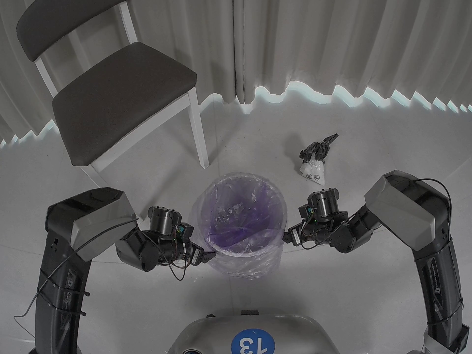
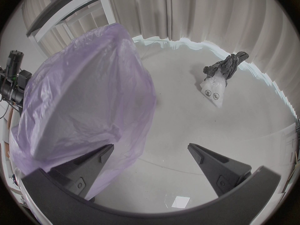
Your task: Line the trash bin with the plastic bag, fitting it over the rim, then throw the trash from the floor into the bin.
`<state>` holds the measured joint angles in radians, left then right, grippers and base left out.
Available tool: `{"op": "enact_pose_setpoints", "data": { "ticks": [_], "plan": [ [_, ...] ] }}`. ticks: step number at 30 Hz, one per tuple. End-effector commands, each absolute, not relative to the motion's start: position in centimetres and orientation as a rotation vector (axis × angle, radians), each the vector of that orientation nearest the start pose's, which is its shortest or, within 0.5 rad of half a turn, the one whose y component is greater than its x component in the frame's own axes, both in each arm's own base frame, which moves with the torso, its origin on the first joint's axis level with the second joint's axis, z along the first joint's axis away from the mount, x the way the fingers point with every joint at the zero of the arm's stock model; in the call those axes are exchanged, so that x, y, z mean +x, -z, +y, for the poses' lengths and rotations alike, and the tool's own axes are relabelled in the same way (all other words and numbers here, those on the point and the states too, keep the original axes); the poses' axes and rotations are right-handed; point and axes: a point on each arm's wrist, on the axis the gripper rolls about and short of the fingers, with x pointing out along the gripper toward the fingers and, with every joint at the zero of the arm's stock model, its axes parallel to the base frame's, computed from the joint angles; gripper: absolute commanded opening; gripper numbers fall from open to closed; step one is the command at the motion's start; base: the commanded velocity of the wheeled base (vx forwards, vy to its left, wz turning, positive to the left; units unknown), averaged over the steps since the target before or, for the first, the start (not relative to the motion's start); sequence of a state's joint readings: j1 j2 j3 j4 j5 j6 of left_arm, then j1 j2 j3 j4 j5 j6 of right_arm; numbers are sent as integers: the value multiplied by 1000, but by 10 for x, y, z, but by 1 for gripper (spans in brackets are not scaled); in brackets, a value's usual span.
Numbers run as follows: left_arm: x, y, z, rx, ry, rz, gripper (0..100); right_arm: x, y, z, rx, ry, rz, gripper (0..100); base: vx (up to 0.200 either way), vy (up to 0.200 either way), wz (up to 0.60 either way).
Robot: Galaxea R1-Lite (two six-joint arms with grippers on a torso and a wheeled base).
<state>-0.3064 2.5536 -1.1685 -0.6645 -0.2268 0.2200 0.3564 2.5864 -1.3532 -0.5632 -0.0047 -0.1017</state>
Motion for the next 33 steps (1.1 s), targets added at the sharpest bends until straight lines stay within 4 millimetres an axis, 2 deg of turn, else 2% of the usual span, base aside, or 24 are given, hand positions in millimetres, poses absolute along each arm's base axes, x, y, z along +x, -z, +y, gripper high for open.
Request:
{"op": "enact_pose_setpoints", "data": {
  "ticks": [1,4,7,8,11,16,17,18,22,23,25,26,29,33],
  "plan": [
    [412,65,-137,232,594,673,100,437,51,162,-218,-372,650,100,0,0,0],
    [410,61,-135,227,590,668,100,437,55,163,-219,-373,655,100,0,0,0],
    [397,44,-129,221,593,667,100,437,56,163,-220,-373,659,100,0,0,0],
    [385,31,-125,212,610,655,100,437,56,163,-220,-373,661,100,0,0,0],
    [359,8,-118,168,667,629,100,437,57,162,-220,-373,663,100,0,0,0],
    [338,-20,-111,126,673,584,100,439,56,159,-217,-364,660,100,0,0,0],
    [338,-21,-111,126,673,581,100,439,56,159,-217,-364,660,100,0,0,0],
    [341,-29,-101,122,644,559,100,439,55,157,-214,-361,661,100,0,0,0],
    [353,-33,-84,128,581,538,100,439,53,156,-207,-357,659,100,0,0,0],
    [354,-33,-82,128,579,536,100,439,53,156,-207,-356,659,100,0,0,0],
    [366,-27,-64,157,519,548,100,438,52,157,-203,-356,660,100,0,0,0],
    [368,-25,-61,170,504,553,100,438,52,157,-204,-357,658,100,0,0,0],
    [377,-20,-63,189,481,552,100,437,52,159,-205,-362,656,100,0,0,0],
    [401,-6,-83,191,509,533,100,435,49,160,-206,-365,654,100,0,0,0]
  ]
}}
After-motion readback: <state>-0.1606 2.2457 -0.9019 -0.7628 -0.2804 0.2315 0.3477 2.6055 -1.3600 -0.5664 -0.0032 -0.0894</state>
